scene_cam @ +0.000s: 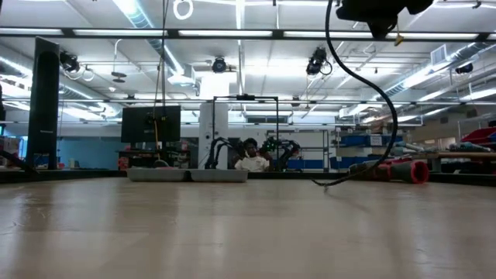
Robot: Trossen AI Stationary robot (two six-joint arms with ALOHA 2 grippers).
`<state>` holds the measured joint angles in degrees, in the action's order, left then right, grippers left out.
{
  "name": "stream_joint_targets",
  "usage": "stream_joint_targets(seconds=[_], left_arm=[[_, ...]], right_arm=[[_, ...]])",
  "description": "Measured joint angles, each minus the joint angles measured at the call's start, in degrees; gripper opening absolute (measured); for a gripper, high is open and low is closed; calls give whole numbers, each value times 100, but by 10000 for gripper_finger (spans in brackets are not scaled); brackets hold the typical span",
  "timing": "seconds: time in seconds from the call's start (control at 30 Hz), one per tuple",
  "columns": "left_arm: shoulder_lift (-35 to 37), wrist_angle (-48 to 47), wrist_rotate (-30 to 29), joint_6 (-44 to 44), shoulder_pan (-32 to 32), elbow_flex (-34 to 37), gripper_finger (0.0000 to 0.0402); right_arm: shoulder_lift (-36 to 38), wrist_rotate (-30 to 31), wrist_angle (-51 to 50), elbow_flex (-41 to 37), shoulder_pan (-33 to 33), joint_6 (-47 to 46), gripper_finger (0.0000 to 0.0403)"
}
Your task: Coil cords
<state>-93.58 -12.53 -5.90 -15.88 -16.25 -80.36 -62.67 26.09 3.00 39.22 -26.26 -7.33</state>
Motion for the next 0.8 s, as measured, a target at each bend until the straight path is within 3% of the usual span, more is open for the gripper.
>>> stream_joint_targets(seconds=[0.5,0.8], left_arm=[[0,536,196,-57,2,0,0],[0,576,185,-151,6,0,0]], right_arm=[[-146,-17,-282,-96,-25,84,89],[-190,-233,-1384,-101,-25,-951,89]])
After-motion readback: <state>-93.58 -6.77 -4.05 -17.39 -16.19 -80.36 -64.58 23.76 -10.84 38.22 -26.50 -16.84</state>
